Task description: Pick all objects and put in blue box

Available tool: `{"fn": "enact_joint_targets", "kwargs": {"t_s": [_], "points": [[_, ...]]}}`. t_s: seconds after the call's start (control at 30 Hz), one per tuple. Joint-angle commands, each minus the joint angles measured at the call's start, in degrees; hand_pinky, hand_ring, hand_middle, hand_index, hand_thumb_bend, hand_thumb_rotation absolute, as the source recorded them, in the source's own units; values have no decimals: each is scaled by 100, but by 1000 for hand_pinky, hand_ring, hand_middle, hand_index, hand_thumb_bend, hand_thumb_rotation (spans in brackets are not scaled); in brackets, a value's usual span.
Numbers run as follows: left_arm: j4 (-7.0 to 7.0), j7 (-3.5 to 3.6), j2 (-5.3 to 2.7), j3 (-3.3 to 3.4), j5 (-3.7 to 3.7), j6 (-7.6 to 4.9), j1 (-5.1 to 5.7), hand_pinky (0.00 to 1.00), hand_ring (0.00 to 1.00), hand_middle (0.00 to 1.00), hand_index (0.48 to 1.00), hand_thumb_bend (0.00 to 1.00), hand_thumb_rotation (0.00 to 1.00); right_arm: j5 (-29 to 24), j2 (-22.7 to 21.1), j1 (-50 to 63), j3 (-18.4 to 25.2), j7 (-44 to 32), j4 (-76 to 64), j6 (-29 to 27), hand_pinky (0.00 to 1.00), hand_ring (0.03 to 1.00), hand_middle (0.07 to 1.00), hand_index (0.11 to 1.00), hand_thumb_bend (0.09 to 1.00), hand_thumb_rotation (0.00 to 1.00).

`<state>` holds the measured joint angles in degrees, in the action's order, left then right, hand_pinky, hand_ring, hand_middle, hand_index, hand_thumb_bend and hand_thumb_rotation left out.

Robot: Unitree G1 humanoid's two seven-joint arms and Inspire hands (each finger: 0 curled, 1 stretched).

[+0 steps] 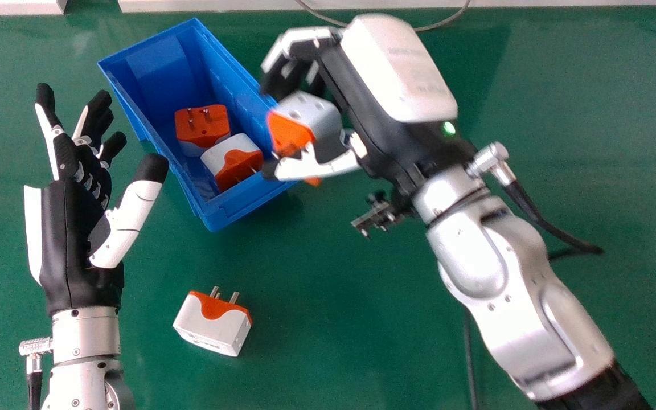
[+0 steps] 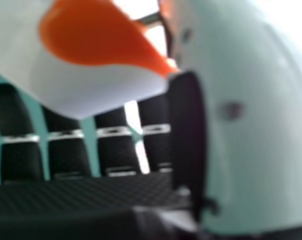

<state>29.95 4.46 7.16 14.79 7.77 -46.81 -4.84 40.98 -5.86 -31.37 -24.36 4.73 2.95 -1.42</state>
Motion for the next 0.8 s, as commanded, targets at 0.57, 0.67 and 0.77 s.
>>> {"fn": "enact_joint_targets", "kwargs": {"t_s": [0.57,0.67,0.77], "points": [[9,-195,29,40,-146,-263,-99,896,937,932,921,836,572,341,1335,-3585,-660,2748,6183,-1504,340,468,519,486,496,0],[1,-238,39,41,-184,-264,-90,888,932,929,919,836,574,223,1332,-3577,-655,2705,6355,-1754,362,479,517,484,497,0],[0,-233,41,26,-168,-269,-85,884,929,928,917,835,575,352,1222,-3596,-817,2266,6184,-1476,367,491,514,485,497,0]]}}
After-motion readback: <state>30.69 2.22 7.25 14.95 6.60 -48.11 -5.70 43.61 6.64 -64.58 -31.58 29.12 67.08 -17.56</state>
